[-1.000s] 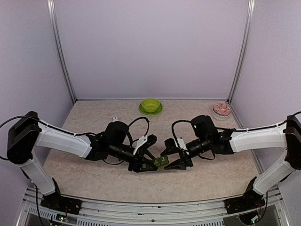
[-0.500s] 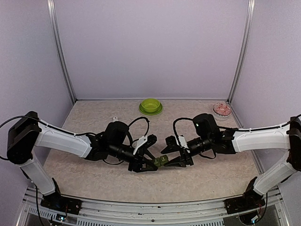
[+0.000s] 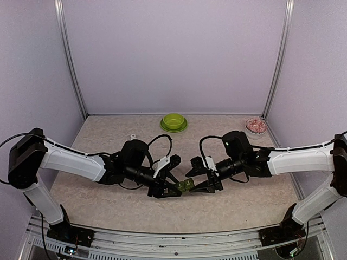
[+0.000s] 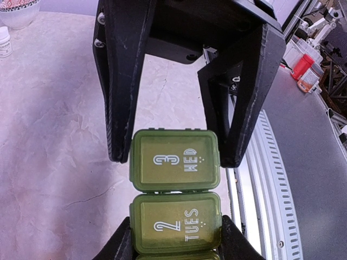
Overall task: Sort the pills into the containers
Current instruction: Open the lid of the pill container.
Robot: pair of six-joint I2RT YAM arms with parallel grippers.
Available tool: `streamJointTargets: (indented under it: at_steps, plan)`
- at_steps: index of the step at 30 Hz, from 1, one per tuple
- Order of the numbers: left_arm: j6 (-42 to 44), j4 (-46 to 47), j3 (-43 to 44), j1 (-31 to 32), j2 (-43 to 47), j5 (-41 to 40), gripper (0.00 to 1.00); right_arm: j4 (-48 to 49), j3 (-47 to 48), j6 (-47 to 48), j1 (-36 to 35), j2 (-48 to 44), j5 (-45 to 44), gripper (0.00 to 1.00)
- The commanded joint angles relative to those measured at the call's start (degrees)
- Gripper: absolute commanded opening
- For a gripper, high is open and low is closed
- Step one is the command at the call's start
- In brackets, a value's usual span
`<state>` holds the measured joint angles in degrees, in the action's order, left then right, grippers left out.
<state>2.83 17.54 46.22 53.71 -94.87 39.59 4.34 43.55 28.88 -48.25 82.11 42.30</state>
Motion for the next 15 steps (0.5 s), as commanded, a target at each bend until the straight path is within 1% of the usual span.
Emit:
streamJointTargets:
  at_steps: [1,5,10,14,15]
  plan:
    - [0.02,0.63,-0.60,-0.26,0.50,0.02,0.37,-0.76,0.30,-0.04,-0.44,0.84,0.37,0.57]
    - [-0.02,0.64,-0.60,-0.28,0.50,0.04,0.37,-1.40,0.61,0.03,-0.44,1.59,0.62,0.55]
    - [-0.01,0.65,-0.62,-0.28,0.49,0.02,0.37,-1.45,0.70,-0.14,-0.40,1.68,0.60,0.49]
    - [-0.04,0.57,-0.60,-0.28,0.41,0.08,0.37,-0.83,0.28,-0.23,-0.42,1.02,0.49,0.41]
    - [0.03,0.60,-0.60,-0.28,0.39,0.06,0.37,-0.64,0.16,-0.23,-0.40,0.84,0.43,0.37]
